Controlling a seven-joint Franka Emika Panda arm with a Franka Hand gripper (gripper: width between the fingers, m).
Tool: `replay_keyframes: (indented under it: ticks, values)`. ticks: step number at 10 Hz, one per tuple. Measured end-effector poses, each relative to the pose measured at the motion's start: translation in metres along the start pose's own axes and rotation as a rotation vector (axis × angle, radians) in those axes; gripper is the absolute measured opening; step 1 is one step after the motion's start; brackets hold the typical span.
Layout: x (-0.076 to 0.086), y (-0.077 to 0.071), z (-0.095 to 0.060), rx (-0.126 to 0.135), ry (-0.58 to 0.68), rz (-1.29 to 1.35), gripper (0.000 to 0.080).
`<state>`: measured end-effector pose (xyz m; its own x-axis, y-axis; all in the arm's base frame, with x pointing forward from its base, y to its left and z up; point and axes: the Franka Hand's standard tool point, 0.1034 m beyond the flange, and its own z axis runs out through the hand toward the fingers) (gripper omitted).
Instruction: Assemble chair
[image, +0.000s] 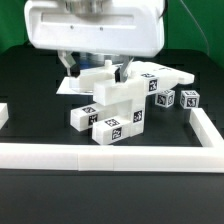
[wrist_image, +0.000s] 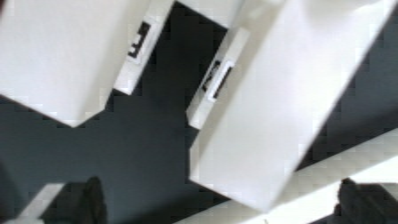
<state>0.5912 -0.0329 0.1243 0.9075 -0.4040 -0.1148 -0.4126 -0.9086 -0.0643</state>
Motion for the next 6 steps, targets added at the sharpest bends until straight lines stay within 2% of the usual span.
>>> replay_keyframes:
  ticks: [1, 5, 6]
  values:
    - [-0.0042, -0.0036, -0.0061, 0.006, 0.001, -0.003, 0.0649]
    - [-0.0037, -0.002, -0.0028, 0.003, 0.0, -0.008, 0.0649]
    - [0.0032, 0.0037, 0.0012, 0.005, 0.069, -0.211, 0.0649]
